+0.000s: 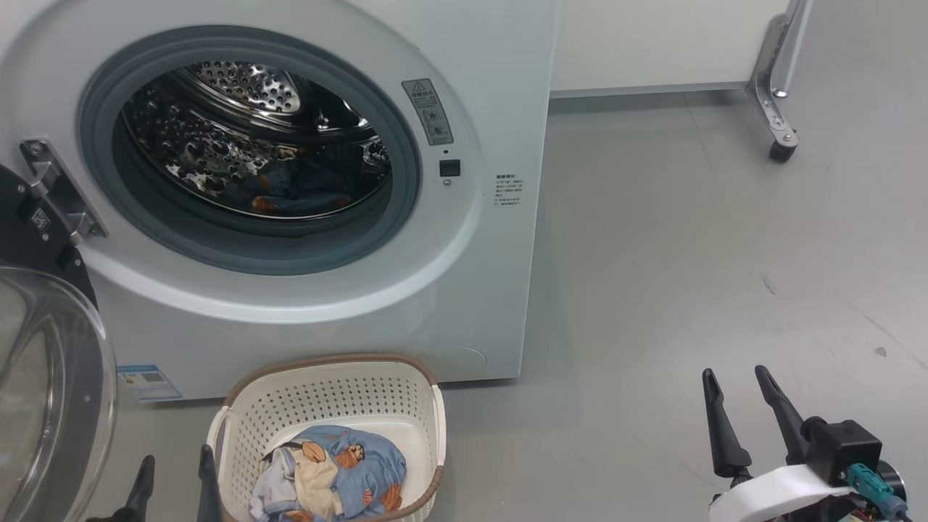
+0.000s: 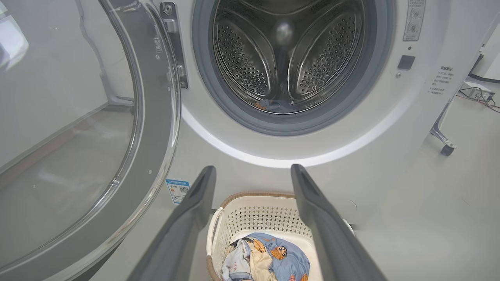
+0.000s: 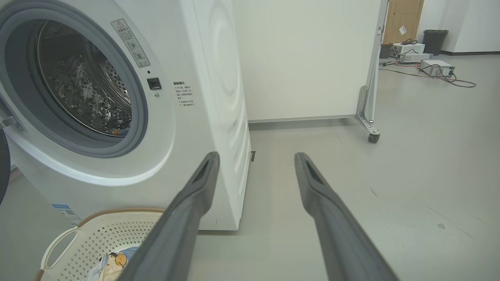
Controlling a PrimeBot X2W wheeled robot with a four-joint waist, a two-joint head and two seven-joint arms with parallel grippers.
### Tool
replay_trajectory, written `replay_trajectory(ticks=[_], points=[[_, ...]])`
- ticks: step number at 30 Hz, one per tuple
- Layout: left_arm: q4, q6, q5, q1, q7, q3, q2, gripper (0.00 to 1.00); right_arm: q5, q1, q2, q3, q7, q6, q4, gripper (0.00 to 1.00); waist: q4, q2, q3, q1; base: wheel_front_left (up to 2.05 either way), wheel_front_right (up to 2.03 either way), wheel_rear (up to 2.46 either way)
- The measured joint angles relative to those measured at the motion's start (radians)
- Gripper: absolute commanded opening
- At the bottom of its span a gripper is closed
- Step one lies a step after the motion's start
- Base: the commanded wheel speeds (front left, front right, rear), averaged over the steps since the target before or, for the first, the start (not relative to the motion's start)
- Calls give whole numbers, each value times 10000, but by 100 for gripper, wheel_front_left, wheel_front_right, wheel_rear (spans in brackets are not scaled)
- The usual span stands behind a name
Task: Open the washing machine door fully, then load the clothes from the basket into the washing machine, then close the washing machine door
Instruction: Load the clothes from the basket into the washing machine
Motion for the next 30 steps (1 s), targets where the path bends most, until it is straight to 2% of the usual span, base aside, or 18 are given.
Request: replay_trajectory(ticks=[15, 30], points=[[-629, 221, -178, 500, 0, -330, 15, 100, -12, 3, 0, 109, 0, 0, -123, 100, -136, 0, 211, 1, 0, 0, 0], [-761, 251, 104, 502, 4, -617, 117, 100, 102, -367, -4, 537, 0, 0, -445, 100, -446, 0, 1308, 0, 0, 0, 0]])
